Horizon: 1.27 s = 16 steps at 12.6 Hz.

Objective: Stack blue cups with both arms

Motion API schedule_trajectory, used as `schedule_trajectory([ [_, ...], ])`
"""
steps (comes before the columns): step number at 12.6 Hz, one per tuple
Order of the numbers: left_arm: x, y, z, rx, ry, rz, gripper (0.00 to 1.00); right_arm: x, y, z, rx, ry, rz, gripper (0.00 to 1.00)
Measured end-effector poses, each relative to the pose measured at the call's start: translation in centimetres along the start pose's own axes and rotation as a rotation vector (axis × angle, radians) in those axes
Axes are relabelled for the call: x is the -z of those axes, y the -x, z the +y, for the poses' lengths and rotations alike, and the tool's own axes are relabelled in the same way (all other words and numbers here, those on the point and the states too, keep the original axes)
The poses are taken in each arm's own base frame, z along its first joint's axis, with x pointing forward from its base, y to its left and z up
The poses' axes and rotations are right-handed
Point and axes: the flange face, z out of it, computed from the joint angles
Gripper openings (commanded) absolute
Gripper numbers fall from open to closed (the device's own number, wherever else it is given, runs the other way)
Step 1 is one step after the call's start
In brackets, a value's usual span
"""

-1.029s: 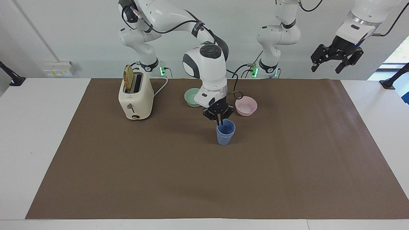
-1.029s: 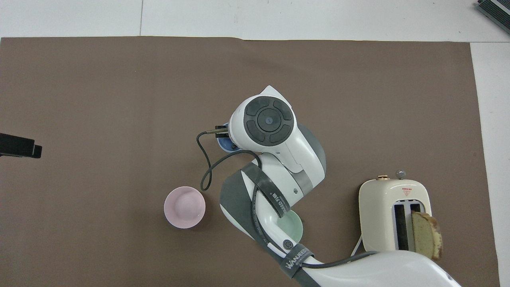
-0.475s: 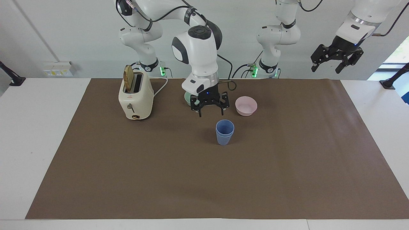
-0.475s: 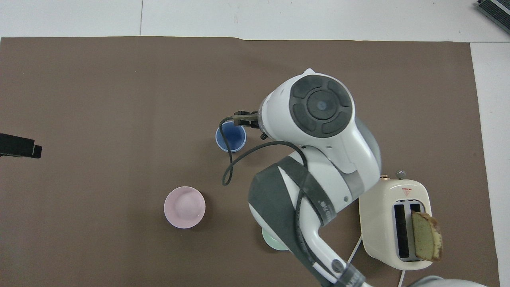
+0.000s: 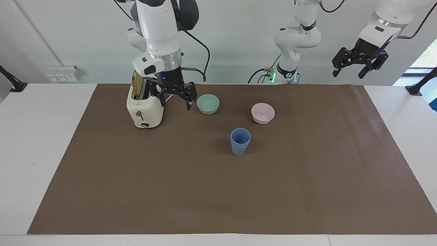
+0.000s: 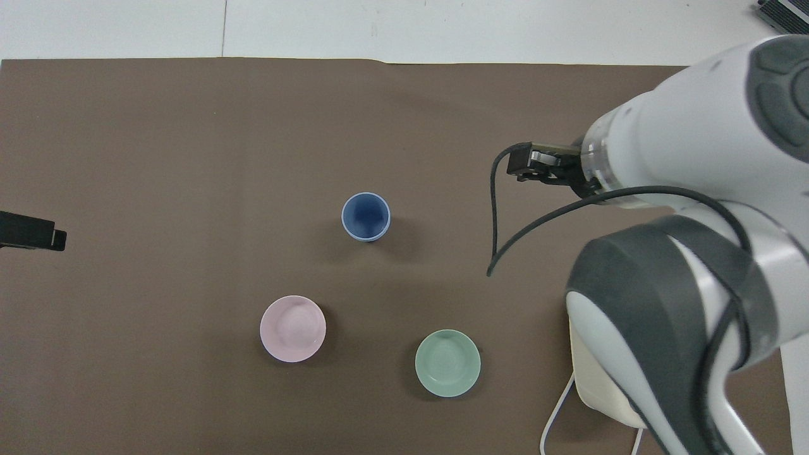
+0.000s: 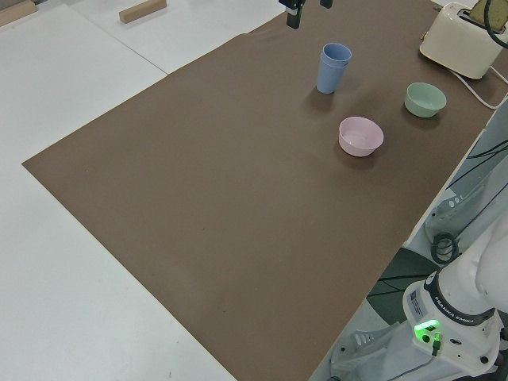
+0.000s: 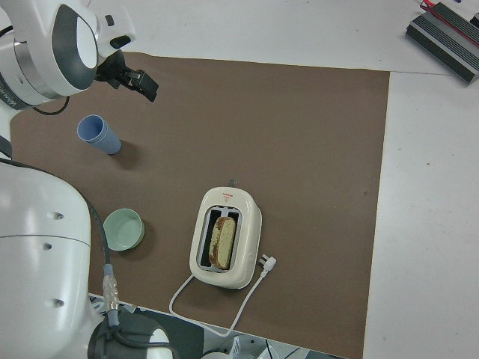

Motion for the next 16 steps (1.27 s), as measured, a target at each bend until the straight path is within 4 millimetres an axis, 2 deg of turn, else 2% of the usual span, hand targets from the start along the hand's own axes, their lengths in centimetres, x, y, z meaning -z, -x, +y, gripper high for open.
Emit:
schedule_trajectory([
  [2, -0.1, 0.0, 0.0, 0.0, 0.0, -0.003, 1.0, 2.6, 0.3, 2.6, -0.01, 0.021, -0.013, 1.0],
  [4, -0.2, -0.1, 0.0, 0.0, 0.0, -0.005, 1.0, 4.0, 0.4, 4.6, 0.005, 0.04, -0.031, 1.0],
  [8, -0.4, -0.1, -0.1, 0.003, 0.0, -0.008, 1.0, 3.6, -0.6, 8.7, 0.062, 0.068, -0.087, 1.0],
  [16, -0.5, -0.2, -0.3, 0.013, -0.011, -0.01, 1.0, 2.8, -0.7, 11.0, 0.121, 0.081, -0.151, 1.0],
])
